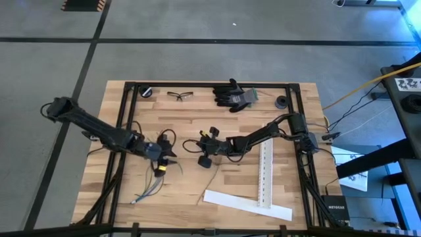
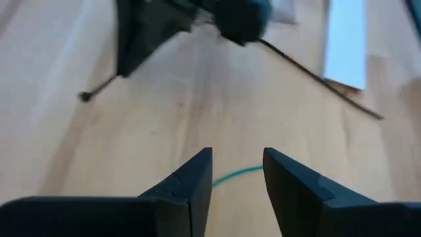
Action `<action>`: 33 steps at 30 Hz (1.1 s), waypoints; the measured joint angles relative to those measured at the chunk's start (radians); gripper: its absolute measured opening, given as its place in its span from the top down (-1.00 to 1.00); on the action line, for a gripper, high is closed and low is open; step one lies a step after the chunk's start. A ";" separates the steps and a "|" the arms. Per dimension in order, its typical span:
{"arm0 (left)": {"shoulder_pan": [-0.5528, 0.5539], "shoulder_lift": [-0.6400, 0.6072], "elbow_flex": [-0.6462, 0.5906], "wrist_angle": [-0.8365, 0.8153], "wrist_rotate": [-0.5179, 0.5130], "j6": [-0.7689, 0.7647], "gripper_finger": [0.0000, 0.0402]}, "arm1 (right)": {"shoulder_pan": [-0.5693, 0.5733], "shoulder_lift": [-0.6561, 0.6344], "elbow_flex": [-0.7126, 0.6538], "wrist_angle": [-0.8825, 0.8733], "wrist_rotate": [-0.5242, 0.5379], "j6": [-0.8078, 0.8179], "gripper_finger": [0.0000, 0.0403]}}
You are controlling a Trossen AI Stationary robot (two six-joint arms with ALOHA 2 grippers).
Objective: Ziptie cables
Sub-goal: Wrap the cable wires with the black zip tie
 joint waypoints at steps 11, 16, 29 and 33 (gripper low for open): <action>-0.058 0.207 -0.075 0.409 -0.037 0.046 0.51 | -0.001 -0.028 0.000 0.040 0.016 -0.001 1.00; -0.045 0.241 -0.075 0.424 -0.152 0.083 0.55 | -0.001 -0.067 0.001 0.034 -0.010 0.008 1.00; 0.054 0.228 -0.074 0.591 -0.217 0.091 0.50 | -0.077 -0.323 0.002 -0.047 -0.047 0.052 1.00; 0.112 0.228 -0.074 0.625 -0.215 0.095 0.34 | -0.102 -0.367 0.001 -0.040 -0.081 0.071 1.00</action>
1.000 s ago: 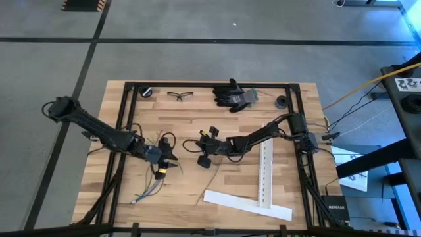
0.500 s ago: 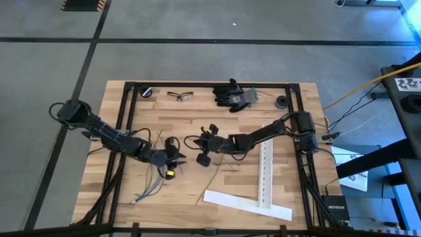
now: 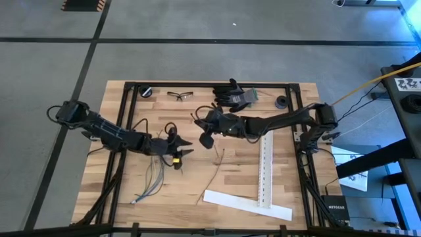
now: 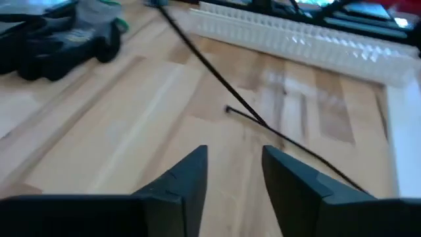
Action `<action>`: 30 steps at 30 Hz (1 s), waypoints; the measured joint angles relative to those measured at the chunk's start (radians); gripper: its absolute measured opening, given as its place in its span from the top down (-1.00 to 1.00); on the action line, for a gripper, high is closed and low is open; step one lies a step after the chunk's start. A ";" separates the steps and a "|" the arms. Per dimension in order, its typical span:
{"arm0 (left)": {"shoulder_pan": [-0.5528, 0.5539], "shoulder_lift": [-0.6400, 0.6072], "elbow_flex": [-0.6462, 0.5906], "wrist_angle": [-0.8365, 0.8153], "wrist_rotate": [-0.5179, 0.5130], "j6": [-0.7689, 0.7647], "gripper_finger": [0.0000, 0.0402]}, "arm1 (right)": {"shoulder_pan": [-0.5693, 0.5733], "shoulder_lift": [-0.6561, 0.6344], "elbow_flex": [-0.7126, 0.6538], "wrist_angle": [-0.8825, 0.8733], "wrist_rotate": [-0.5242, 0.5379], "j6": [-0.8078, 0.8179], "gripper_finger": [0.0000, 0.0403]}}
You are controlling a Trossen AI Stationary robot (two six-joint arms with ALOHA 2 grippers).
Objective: Ziptie cables
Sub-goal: Wrap the cable wires with the black zip tie
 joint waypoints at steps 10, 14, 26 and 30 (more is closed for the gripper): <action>0.108 0.034 0.000 0.041 0.047 0.140 0.01 | -0.006 -0.021 0.000 0.050 -0.043 -0.046 1.00; 0.107 0.131 0.000 0.115 0.048 0.413 0.06 | -0.013 -0.020 -0.001 0.058 -0.053 -0.045 1.00; 0.036 0.404 0.102 0.307 -0.100 1.327 0.25 | -0.087 -0.026 -0.001 0.035 -0.133 0.220 1.00; 0.032 0.412 0.115 0.325 -0.132 1.468 0.30 | -0.098 -0.026 -0.001 -0.005 -0.159 0.275 1.00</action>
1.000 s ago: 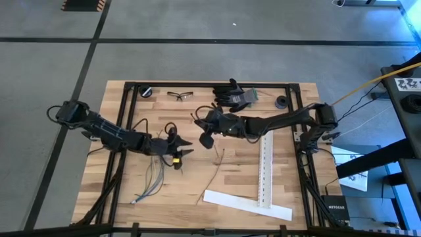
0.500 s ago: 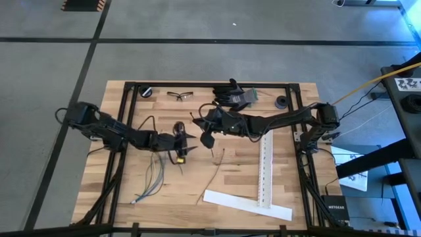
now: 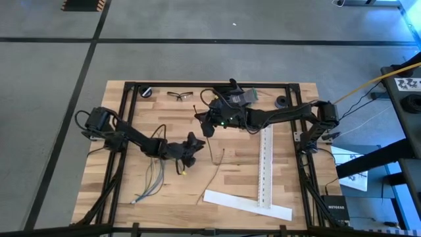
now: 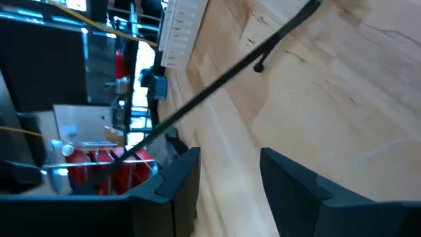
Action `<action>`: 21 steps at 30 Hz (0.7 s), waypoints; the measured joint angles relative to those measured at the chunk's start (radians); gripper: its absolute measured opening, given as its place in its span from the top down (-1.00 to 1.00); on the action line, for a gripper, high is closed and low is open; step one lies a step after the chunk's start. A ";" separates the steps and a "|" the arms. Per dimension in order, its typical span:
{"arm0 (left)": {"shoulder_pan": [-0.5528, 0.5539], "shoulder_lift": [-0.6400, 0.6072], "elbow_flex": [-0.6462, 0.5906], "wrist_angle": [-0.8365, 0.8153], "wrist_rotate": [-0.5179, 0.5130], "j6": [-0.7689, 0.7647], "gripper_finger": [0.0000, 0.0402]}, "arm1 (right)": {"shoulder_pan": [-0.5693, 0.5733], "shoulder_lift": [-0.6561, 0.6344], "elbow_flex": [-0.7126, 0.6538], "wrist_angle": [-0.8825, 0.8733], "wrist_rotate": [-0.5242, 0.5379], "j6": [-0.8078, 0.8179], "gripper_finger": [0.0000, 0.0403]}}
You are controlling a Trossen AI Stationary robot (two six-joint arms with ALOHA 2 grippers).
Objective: Ziptie cables
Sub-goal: Wrap the cable wires with the black zip tie
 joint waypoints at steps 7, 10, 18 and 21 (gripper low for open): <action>-0.026 -0.002 0.033 -0.001 0.042 0.020 0.33 | -0.004 0.003 0.000 -0.007 -0.003 0.030 1.00; -0.046 -0.002 0.044 -0.001 0.048 0.067 0.33 | -0.013 0.005 0.000 -0.013 -0.024 0.053 1.00; -0.028 -0.002 0.056 -0.002 0.064 0.178 0.33 | -0.018 0.006 0.000 0.017 -0.076 0.103 1.00; -0.010 -0.002 0.056 -0.005 0.141 0.203 0.33 | -0.017 0.006 0.000 0.021 -0.098 0.124 1.00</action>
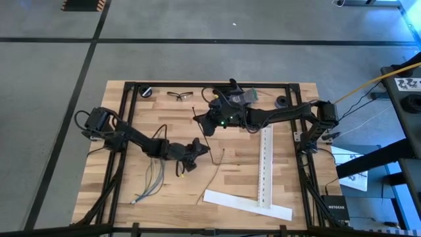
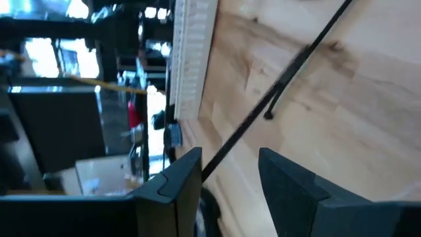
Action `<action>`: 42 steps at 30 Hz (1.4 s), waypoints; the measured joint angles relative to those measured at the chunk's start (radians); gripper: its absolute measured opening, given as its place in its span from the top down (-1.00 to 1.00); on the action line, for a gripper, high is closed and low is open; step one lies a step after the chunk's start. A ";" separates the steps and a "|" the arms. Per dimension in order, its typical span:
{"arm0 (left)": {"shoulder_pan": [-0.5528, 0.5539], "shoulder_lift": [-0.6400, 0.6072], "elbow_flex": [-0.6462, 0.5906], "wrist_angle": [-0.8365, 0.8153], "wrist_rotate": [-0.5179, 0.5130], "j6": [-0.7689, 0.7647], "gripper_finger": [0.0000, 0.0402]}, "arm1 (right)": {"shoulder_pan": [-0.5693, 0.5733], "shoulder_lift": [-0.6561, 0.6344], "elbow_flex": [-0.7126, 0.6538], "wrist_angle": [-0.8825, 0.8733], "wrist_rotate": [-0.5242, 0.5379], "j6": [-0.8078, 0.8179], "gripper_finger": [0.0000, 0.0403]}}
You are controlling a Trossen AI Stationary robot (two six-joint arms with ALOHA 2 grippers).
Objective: Ziptie cables
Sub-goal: Wrap the cable wires with the black zip tie
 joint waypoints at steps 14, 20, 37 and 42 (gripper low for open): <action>0.017 -0.002 0.000 0.036 0.032 0.196 0.33 | 0.000 0.020 0.001 0.010 -0.027 0.060 1.00; 0.018 -0.002 0.000 0.041 0.066 0.189 0.35 | 0.000 0.022 0.001 0.022 -0.032 0.080 1.00; -0.068 -0.002 0.001 0.021 0.072 -0.141 1.00 | 0.000 0.022 0.000 0.023 -0.023 0.062 1.00; -0.089 -0.017 0.001 0.055 0.072 -0.490 1.00 | 0.000 0.022 0.000 0.023 -0.013 -0.017 1.00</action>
